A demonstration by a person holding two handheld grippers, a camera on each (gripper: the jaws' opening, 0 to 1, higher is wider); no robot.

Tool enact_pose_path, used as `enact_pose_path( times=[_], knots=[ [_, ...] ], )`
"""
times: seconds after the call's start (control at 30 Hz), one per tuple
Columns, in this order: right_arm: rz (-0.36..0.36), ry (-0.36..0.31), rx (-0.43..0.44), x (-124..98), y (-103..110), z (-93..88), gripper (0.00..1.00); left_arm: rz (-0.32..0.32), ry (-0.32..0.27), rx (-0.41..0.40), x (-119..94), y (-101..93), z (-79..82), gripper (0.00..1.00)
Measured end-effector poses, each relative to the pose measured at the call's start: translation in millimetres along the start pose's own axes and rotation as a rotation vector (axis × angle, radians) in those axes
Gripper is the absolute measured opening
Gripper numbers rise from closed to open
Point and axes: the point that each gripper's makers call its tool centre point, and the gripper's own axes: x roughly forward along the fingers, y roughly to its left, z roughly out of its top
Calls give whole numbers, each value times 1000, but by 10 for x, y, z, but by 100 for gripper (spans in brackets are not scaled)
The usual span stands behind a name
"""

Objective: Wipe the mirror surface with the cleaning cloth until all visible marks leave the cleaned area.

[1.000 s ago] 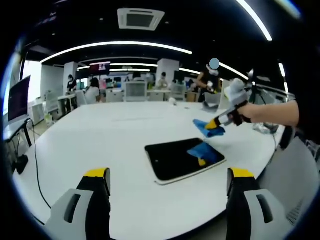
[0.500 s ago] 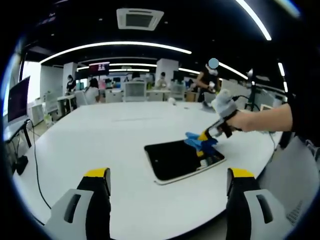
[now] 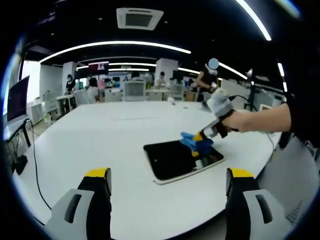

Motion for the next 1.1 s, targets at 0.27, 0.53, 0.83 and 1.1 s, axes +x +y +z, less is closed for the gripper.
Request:
enact_pose_path(
  times=[0.27,0.53,0.83,1.1],
  knots=[
    [8,8,-22,41,176,63,1,0,-4,-1,-3,-4,8,96],
    [17,5,-18,101,248,122,1,-3,-10,-3,5,-4,17,95],
    [55,-22,-18,191,550,244,1,-7,-7,-2,4,-8,16,95],
    [71,-19,-40,261,698,304,1,-2,-7,-3,6,4,11,95]
  ],
)
